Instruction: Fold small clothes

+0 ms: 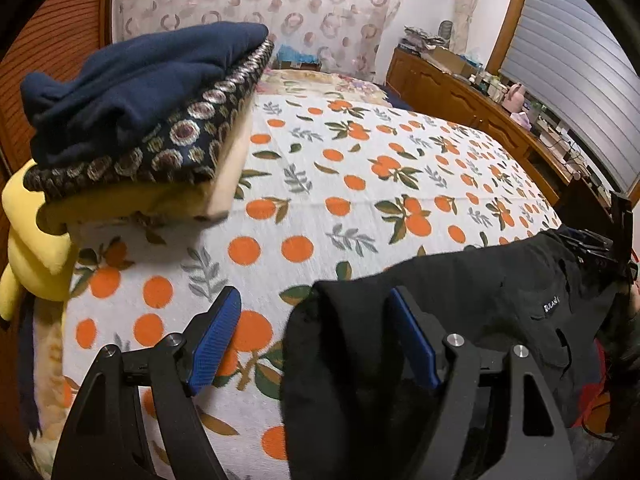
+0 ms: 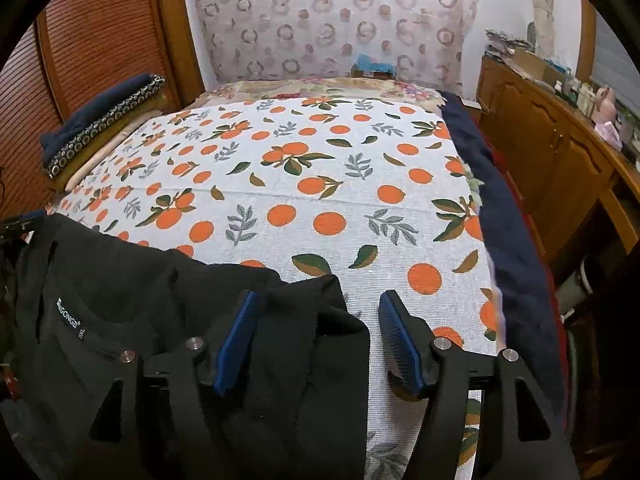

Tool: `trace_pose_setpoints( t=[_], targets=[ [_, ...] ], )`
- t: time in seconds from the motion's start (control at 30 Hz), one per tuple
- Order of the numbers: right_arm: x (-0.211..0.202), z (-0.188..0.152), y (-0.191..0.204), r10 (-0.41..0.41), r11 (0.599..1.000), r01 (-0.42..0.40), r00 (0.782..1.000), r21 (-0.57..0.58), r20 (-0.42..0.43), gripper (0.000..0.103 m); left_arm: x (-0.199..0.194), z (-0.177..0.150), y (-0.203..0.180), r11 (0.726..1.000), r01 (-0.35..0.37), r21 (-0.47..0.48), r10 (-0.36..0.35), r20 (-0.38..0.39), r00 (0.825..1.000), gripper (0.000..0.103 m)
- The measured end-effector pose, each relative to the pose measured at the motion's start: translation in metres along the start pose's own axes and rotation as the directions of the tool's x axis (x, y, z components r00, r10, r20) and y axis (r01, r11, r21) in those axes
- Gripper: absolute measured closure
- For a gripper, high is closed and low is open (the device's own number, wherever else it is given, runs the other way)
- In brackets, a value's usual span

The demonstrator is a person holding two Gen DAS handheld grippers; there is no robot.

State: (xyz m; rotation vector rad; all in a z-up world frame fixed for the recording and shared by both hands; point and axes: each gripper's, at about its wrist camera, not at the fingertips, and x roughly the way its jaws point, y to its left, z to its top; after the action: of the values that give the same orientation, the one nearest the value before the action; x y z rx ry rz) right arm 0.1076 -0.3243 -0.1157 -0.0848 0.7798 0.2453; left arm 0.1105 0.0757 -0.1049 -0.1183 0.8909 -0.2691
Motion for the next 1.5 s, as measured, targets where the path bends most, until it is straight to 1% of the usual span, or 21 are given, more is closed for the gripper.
trace_pose_setpoints(
  t=[0.1, 0.2, 0.23, 0.3, 0.33, 0.37, 0.43, 0.47, 0.53, 0.57, 0.63, 0.7, 0.8, 0.87, 0.93, 1.03, 1.17, 1.23, 1.37, 1.43, 1.5],
  targets=[
    [0.001, 0.0, 0.0, 0.003, 1.0, -0.003, 1.0, 0.002, 0.002, 0.036, 0.004, -0.004, -0.003, 1.0, 0.012, 0.01, -0.012, -0.019, 1.0, 0.028],
    [0.001, -0.001, 0.0, 0.003, 1.0, -0.003, 1.0, 0.003, 0.004, 0.036, 0.006, -0.006, -0.007, 1.0, 0.009, 0.03, -0.008, -0.019, 1.0, 0.036],
    [0.001, -0.001, 0.0, 0.003, 1.0, -0.003, 1.0, 0.003, 0.004, 0.036, 0.006, -0.006, -0.007, 0.999, 0.015, 0.032, -0.015, -0.018, 1.0, 0.04],
    [0.001, -0.001, 0.0, 0.002, 1.0, -0.002, 1.0, 0.003, 0.004, 0.036, 0.006, -0.006, -0.007, 0.998, 0.056, 0.023, -0.056, -0.023, 0.998, 0.062],
    [0.002, -0.001, 0.0, 0.001, 1.0, -0.001, 1.0, 0.003, 0.003, 0.036, 0.006, -0.006, -0.007, 0.996, 0.085, 0.016, -0.084, -0.033, 0.996, 0.08],
    [0.002, -0.002, 0.0, -0.002, 1.0, 0.002, 1.0, 0.004, 0.002, 0.037, 0.006, -0.006, -0.008, 0.995, 0.097, 0.017, -0.096, -0.034, 0.995, 0.088],
    [0.002, -0.001, 0.001, -0.007, 1.0, 0.007, 1.0, -0.003, -0.003, 0.047, 0.001, -0.006, -0.012, 0.993, 0.115, 0.028, -0.115, -0.022, 0.993, 0.091],
    [0.001, 0.0, 0.002, 0.017, 1.0, -0.017, 1.0, -0.008, -0.004, 0.066, -0.004, -0.005, -0.015, 0.992, 0.121, 0.035, -0.121, -0.009, 0.993, 0.091],
    [-0.001, -0.001, 0.006, 0.078, 0.997, -0.078, 0.997, -0.01, -0.019, 0.089, -0.018, -0.005, -0.022, 0.988, 0.145, 0.05, -0.147, 0.024, 0.989, 0.092],
    [-0.004, -0.003, 0.008, 0.091, 0.996, -0.091, 0.996, -0.014, -0.025, 0.092, -0.025, -0.004, -0.025, 0.987, 0.151, 0.057, -0.153, 0.042, 0.987, 0.092],
    [-0.011, -0.005, 0.012, 0.107, 0.994, -0.107, 0.994, -0.038, -0.017, 0.093, -0.043, -0.001, -0.033, 0.984, 0.165, 0.074, -0.171, 0.079, 0.982, 0.092],
    [-0.031, -0.006, 0.012, 0.13, 0.991, -0.13, 0.991, -0.021, 0.04, 0.094, -0.063, 0.005, -0.041, 0.979, 0.18, 0.092, -0.19, 0.117, 0.975, 0.092],
    [-0.087, 0.002, 0.012, 0.142, 0.989, -0.147, 0.974, 0.014, 0.178, 0.094, -0.101, 0.018, -0.057, 0.964, 0.232, 0.129, -0.254, 0.199, 0.946, 0.092],
    [-0.127, 0.009, 0.019, 0.111, 0.994, -0.109, 0.961, -0.022, 0.252, 0.094, -0.127, 0.026, -0.067, 0.954, 0.251, 0.161, -0.286, 0.253, 0.924, 0.092],
    [-0.163, 0.016, 0.027, 0.09, 0.995, -0.076, 0.95, -0.06, 0.3, 0.094, -0.154, 0.034, -0.074, 0.95, 0.246, 0.19, -0.296, 0.311, 0.903, 0.092],
    [-0.211, 0.027, 0.035, 0.063, 0.994, -0.026, 0.928, -0.104, 0.366, 0.094, -0.201, 0.049, -0.078, 0.945, 0.247, 0.215, -0.316, 0.41, 0.855, 0.092],
    [-0.269, 0.042, 0.042, 0.043, 0.99, 0.023, 0.885, -0.137, 0.463, 0.095, -0.249, 0.06, -0.079, 0.947, 0.214, 0.241, -0.311, 0.512, 0.801, 0.092],
    [-0.293, 0.047, 0.045, 0.045, 0.988, 0.037, 0.859, -0.149, 0.511, 0.094, -0.268, 0.063, -0.077, 0.949, 0.197, 0.245, -0.303, 0.549, 0.779, 0.092],
    [-0.325, 0.059, 0.051, 0.054, 0.983, 0.056, 0.822, -0.175, 0.567, 0.094, -0.289, 0.069, -0.067, 0.954, 0.183, 0.238, -0.293, 0.6, 0.744, 0.092],
    [-0.336, 0.064, 0.053, 0.052, 0.98, 0.071, 0.808, -0.185, 0.587, 0.094, -0.292, 0.073, -0.063, 0.957, 0.174, 0.231, -0.283, 0.618, 0.733, 0.092],
    [-0.34, 0.071, 0.054, 0.052, 0.977, 0.082, 0.799, -0.195, 0.6, 0.094, -0.289, 0.08, -0.059, 0.964, 0.147, 0.222, -0.257, 0.635, 0.729, 0.092]
  ],
)
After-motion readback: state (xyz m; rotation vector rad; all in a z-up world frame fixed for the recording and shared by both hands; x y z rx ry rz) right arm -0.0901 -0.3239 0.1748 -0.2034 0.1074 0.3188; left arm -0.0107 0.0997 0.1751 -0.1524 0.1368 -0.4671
